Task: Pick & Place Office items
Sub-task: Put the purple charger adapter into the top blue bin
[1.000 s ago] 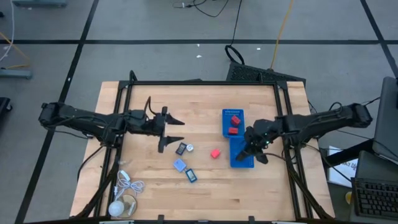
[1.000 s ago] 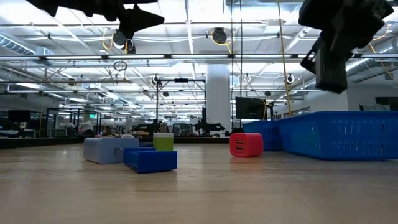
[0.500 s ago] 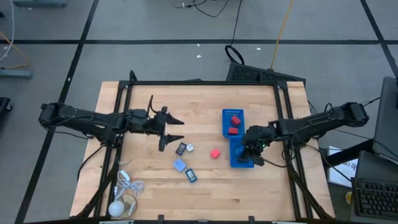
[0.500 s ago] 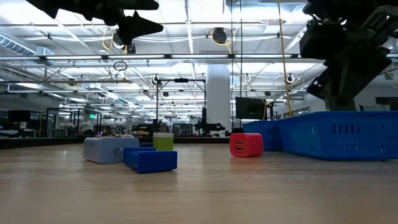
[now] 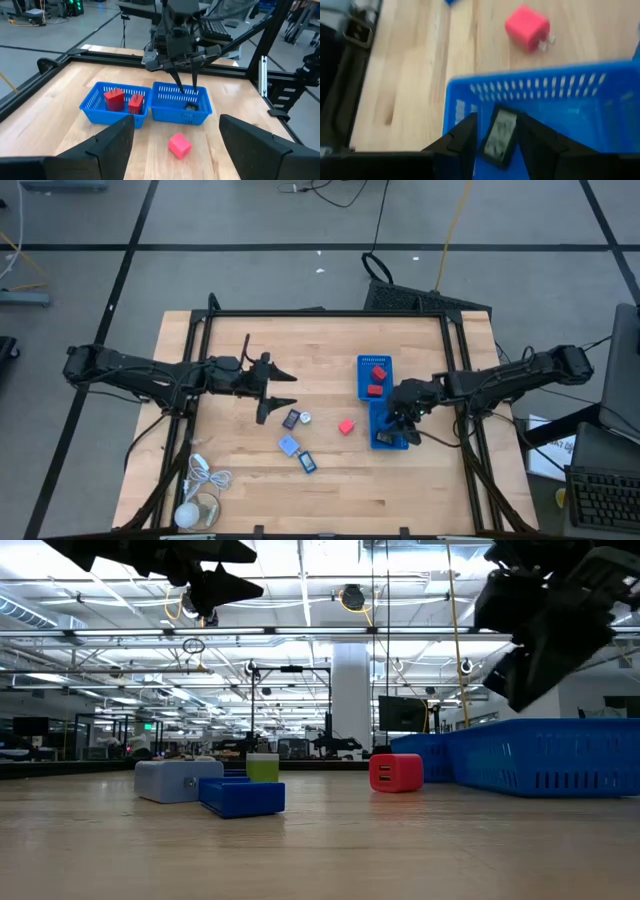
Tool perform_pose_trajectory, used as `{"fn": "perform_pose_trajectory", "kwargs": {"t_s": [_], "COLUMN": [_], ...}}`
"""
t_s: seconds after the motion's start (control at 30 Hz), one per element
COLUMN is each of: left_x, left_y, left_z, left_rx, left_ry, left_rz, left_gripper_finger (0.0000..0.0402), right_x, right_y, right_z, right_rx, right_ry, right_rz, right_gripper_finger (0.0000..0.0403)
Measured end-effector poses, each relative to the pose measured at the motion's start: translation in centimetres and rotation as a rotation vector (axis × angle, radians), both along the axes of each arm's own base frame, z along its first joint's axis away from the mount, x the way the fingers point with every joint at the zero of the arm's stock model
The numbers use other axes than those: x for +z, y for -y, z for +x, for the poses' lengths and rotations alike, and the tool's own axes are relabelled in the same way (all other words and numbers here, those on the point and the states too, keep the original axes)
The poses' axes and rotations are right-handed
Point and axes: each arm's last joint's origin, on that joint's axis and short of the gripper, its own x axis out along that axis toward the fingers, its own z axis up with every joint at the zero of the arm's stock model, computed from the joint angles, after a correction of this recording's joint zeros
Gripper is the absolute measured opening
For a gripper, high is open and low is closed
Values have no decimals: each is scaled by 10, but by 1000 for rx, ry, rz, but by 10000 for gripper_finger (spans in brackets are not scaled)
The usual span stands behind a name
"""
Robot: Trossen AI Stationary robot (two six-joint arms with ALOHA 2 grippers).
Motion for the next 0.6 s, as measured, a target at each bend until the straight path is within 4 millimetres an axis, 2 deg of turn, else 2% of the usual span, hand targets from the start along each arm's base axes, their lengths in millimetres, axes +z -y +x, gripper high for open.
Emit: {"fn": "perform_pose_trajectory", "kwargs": {"t_s": [0.27, 0.47, 0.6], "left_x": [-1, -10, -19], "left_y": [0, 0, -2], "left_z": [0, -3, -7], "left_rx": [0, 21, 113], "left_ry": [-14, -104, -208], "left_rz": [-4, -55, -114], "left_gripper_finger": [296, 296, 296], "right_x": [21, 47, 65], "right_y": [5, 5, 5], "right_z": [17, 28, 30], "right_rx": [-15, 41, 85], "right_ry": [288, 630, 852], "right_rz": [5, -79, -186], "right_gripper_finger": [122, 119, 118]}}
